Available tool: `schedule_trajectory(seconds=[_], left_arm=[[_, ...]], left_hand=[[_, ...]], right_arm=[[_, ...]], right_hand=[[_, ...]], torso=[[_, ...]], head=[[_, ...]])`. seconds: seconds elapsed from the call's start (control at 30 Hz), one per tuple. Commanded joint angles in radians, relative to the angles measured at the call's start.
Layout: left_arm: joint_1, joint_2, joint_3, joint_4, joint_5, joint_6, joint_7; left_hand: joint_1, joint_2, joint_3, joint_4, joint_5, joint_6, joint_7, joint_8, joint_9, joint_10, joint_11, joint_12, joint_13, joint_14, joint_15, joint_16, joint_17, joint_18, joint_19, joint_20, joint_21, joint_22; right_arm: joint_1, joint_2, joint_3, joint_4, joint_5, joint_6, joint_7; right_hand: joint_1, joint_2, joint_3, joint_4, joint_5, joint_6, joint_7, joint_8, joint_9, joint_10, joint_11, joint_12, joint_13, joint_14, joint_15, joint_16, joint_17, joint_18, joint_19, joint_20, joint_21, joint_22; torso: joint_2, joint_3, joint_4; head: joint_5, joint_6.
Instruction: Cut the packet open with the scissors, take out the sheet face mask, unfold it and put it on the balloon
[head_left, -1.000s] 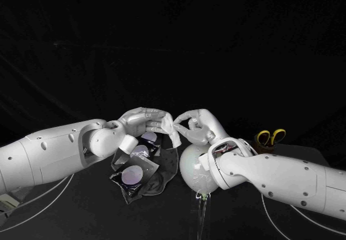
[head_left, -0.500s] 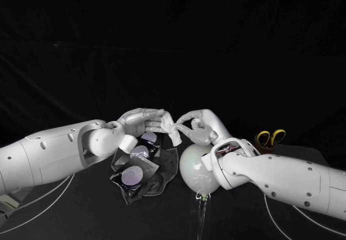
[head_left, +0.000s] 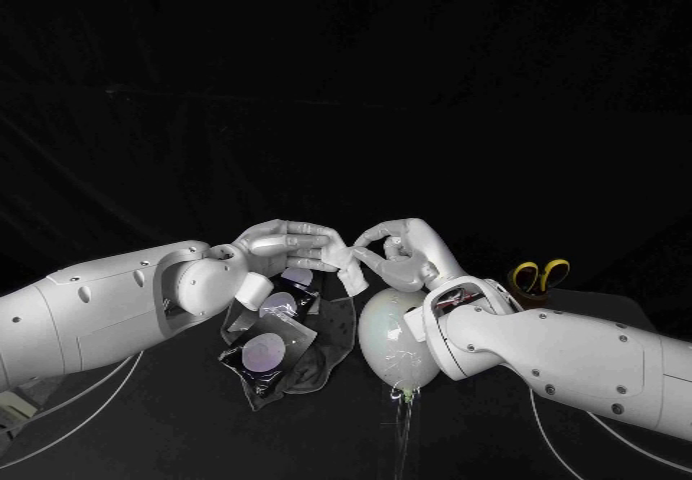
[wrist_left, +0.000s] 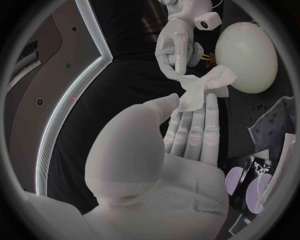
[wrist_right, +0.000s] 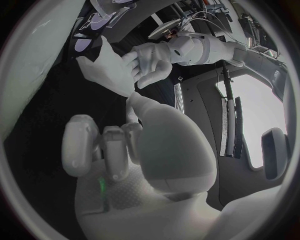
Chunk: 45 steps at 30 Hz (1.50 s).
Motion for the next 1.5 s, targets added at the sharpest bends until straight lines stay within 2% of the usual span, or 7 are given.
schedule_trajectory(seconds=[0.03, 0.13, 0.23, 0.47, 0.6, 1.0, 1.5], left_arm=[[0.001, 0.000, 0.001, 0.001, -0.044, 0.007, -0.009], [0.001, 0.000, 0.001, 0.001, -0.051, 0.010, -0.009], [0.001, 0.000, 0.001, 0.001, -0.054, 0.011, -0.007], [0.001, -0.001, 0.001, 0.000, -0.055, 0.008, -0.001], [0.001, -0.001, 0.001, -0.001, -0.055, 0.004, 0.000], [0.001, 0.001, 0.001, -0.002, -0.057, -0.019, -0.004], [0.001, 0.002, 0.001, -0.002, -0.103, -0.041, -0.010]], left_hand=[[0.060, 0.014, 0.016, -0.044, -0.001, -0.001, 0.060, -0.004, -0.007, -0.004, -0.001, 0.000, 0.000, -0.002, -0.009, -0.003, -0.003, 0.010, 0.006, -0.020, 0.014, 0.007], [0.114, 0.031, 0.036, -0.090, 0.001, 0.001, 0.060, -0.007, -0.016, -0.002, -0.001, 0.000, 0.000, 0.006, -0.012, -0.003, -0.008, 0.004, 0.005, -0.038, 0.034, 0.018], [0.127, 0.041, 0.042, -0.106, 0.001, 0.004, 0.060, -0.008, -0.022, 0.001, -0.001, 0.000, 0.000, 0.011, -0.012, -0.003, -0.012, -0.002, 0.000, -0.046, 0.046, 0.025], [0.129, 0.056, 0.046, -0.115, 0.001, 0.011, 0.060, -0.007, -0.029, 0.008, -0.001, 0.002, 0.000, 0.020, -0.014, -0.002, -0.016, -0.009, -0.006, -0.056, 0.063, 0.034], [0.115, 0.069, 0.042, -0.127, 0.000, 0.020, 0.058, -0.006, -0.044, 0.018, -0.003, 0.001, -0.001, 0.029, -0.016, -0.003, -0.025, -0.026, -0.025, -0.072, 0.095, 0.052], [0.048, 0.084, 0.006, -0.096, 0.000, 0.054, 0.054, 0.011, -0.057, 0.062, -0.013, 0.008, 0.001, 0.058, -0.025, 0.004, -0.030, -0.039, -0.038, -0.088, 0.136, 0.073], [0.043, 0.094, -0.019, -0.100, 0.000, 0.073, 0.034, 0.017, -0.075, 0.178, -0.040, 0.038, 0.004, 0.089, -0.045, 0.013, -0.027, -0.033, -0.041, -0.100, 0.169, 0.087]], right_arm=[[0.001, -0.001, 0.003, 0.003, -0.002, -0.011, 0.019], [0.001, -0.001, 0.003, 0.003, -0.002, -0.010, 0.019], [0.001, -0.001, 0.004, 0.003, -0.001, -0.007, 0.019], [0.001, -0.004, 0.004, 0.002, -0.001, -0.004, 0.018], [0.001, -0.006, 0.004, 0.003, -0.001, -0.003, 0.017], [0.001, -0.007, 0.004, 0.004, 0.004, 0.007, 0.013], [0.001, -0.009, 0.004, 0.009, 0.005, 0.006, 0.016]], right_hand=[[0.000, 0.010, 0.007, -0.003, 0.002, 0.007, 0.002, 0.034, 0.065, 0.051, -0.006, 0.004, 0.175, 0.102, -0.008, 0.003, 0.263, 0.000, 0.011, -0.003, 0.004, 0.193], [0.000, 0.010, 0.007, -0.003, 0.002, 0.007, 0.002, 0.034, 0.065, 0.051, -0.006, 0.004, 0.175, 0.102, -0.008, 0.003, 0.263, 0.000, 0.011, -0.003, 0.004, 0.193], [0.000, 0.010, 0.007, -0.003, 0.002, 0.007, 0.002, 0.034, 0.065, 0.051, -0.006, 0.004, 0.175, 0.102, -0.008, 0.003, 0.263, 0.000, 0.011, -0.003, 0.004, 0.193], [0.000, 0.010, 0.007, -0.003, 0.002, 0.007, 0.002, 0.034, 0.065, 0.051, -0.006, 0.004, 0.175, 0.102, -0.008, 0.003, 0.263, 0.000, 0.011, -0.003, 0.004, 0.193], [0.000, 0.010, 0.007, -0.003, 0.002, 0.007, 0.002, 0.034, 0.065, 0.051, -0.006, 0.004, 0.175, 0.102, -0.008, 0.003, 0.263, 0.000, 0.011, -0.003, 0.004, 0.193], [-0.002, 0.010, 0.009, -0.004, 0.002, 0.005, 0.002, 0.036, 0.067, 0.052, -0.006, 0.006, 0.177, 0.102, -0.008, 0.003, 0.263, 0.000, 0.011, -0.003, 0.006, 0.193], [-0.002, 0.009, 0.009, -0.004, 0.002, 0.004, 0.002, 0.037, 0.068, 0.052, -0.006, 0.004, 0.176, 0.102, -0.008, 0.003, 0.263, 0.000, 0.011, -0.003, 0.005, 0.193]], torso=[[0.000, -0.0007, 0.0003], [-0.001, -0.0010, -0.0002], [-0.001, -0.0012, 0.0000], [0.000, -0.0003, -0.0002], [0.000, 0.0001, -0.0007], [0.000, -0.0005, -0.0002], [0.000, -0.0006, 0.0000]], head=[[0.000, 0.000], [0.000, 0.001], [0.001, 0.000], [0.001, 0.001], [0.002, 0.002], [-0.001, 0.002], [0.000, 0.000]])
